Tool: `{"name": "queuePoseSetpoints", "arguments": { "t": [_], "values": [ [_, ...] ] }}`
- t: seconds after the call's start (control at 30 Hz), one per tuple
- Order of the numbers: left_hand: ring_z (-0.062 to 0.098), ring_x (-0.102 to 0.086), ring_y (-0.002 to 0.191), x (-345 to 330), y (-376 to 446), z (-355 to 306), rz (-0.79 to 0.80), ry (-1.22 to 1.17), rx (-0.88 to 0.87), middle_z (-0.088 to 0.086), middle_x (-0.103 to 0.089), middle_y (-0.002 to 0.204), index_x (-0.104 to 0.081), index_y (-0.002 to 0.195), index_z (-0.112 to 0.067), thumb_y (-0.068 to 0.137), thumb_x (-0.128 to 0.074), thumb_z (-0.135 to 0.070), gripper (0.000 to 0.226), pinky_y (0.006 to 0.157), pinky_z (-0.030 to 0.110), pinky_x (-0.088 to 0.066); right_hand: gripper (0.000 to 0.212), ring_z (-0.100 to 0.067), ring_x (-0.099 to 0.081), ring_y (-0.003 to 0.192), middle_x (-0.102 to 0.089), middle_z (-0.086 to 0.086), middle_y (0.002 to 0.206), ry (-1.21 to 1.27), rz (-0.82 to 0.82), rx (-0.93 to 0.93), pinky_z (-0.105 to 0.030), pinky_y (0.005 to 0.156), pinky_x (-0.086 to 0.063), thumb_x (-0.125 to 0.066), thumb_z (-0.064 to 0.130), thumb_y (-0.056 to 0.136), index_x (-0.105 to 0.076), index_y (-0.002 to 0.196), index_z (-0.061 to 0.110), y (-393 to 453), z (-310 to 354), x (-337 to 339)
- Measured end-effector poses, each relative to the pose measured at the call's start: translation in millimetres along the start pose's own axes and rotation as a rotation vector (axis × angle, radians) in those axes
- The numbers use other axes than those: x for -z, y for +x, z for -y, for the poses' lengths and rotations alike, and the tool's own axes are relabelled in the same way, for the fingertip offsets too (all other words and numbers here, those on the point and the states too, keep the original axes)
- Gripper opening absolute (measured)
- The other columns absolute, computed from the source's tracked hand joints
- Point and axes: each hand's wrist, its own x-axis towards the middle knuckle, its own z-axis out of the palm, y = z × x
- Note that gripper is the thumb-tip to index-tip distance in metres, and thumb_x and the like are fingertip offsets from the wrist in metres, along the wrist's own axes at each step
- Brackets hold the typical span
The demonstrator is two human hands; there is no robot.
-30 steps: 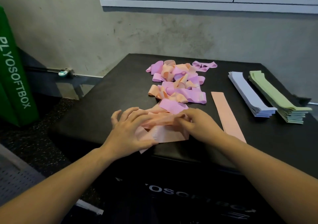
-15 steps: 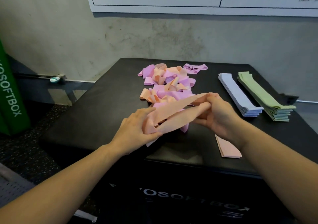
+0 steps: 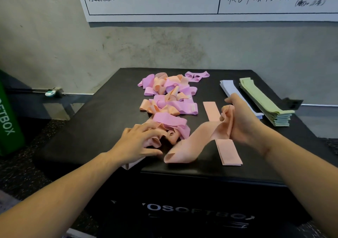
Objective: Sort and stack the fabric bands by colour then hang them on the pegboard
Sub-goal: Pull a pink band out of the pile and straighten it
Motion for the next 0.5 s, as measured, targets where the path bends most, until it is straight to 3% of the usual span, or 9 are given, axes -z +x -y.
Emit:
{"name": "queuePoseSetpoints", "arguments": {
  "t": [0.07,0.13,0.23,0.33,0.4,0.5],
  "values": [
    [0.008,-0.024,0.141,4,1,-4,0.01,-0.008,0.04,-0.027,-0.022,0.155,-0.046,0.132,-0.059,0.064,-0.04,-0.093,0.077,0.11,0.041,-0.021,0.03,-0.013,-0.038,0.054,-0.038,0.001,0.062,-0.067,0.033,0.008,-0.027,0.06,-0.039,-0.056,0.037,0.087,-0.041,0.068,0.019,-1,0,4],
    [0.009,-0.021,0.143,5,3,-10,-0.028,-0.059,0.097,-0.023,-0.025,0.156,-0.05,0.13,-0.056,0.071,-0.039,-0.092,0.07,0.11,0.041,-0.015,0.016,-0.014,-0.047,0.056,-0.044,-0.003,0.074,-0.195,0.068,0.052,-0.029,0.057,-0.043,-0.055,0.024,0.093,-0.046,0.08,0.018,-6,-2,5],
    [0.012,-0.024,0.143,7,8,-25,-0.128,-0.149,0.192,-0.018,-0.03,0.153,-0.056,0.125,-0.053,0.093,-0.035,-0.072,0.043,0.112,0.045,-0.015,0.011,-0.022,-0.054,0.079,-0.051,-0.009,0.09,-0.392,0.117,0.187,-0.034,0.066,-0.046,-0.053,0.012,0.095,-0.049,0.091,0.021,-14,-5,8],
    [0.012,-0.026,0.143,14,13,-45,-0.214,-0.217,0.206,-0.015,-0.038,0.151,-0.063,0.12,-0.044,0.102,-0.043,-0.057,0.03,0.114,0.048,-0.016,0.021,-0.022,-0.054,0.082,-0.054,-0.008,0.094,-0.339,0.209,0.284,-0.035,0.07,-0.047,-0.054,0.004,0.094,-0.056,0.098,0.025,-24,-4,13],
    [0.01,-0.031,0.141,19,14,-63,-0.223,-0.281,0.15,-0.016,-0.044,0.146,-0.064,0.114,-0.042,0.101,-0.044,-0.055,0.027,0.116,0.049,-0.02,0.027,-0.021,-0.058,0.081,-0.058,-0.006,0.092,-0.298,0.249,0.325,-0.035,0.07,-0.048,-0.058,0.001,0.093,-0.058,0.105,0.026,-30,0,16],
    [0.004,-0.049,0.127,28,13,-97,-0.241,-0.59,0.026,-0.018,-0.058,0.131,-0.065,0.115,-0.036,0.099,-0.054,-0.051,0.024,0.113,0.046,-0.037,0.032,-0.02,-0.061,0.081,-0.062,-0.006,0.095,-0.281,0.285,0.347,-0.038,0.074,-0.05,-0.066,0.004,0.091,-0.059,0.112,0.028,-42,5,19]
  ]
}}
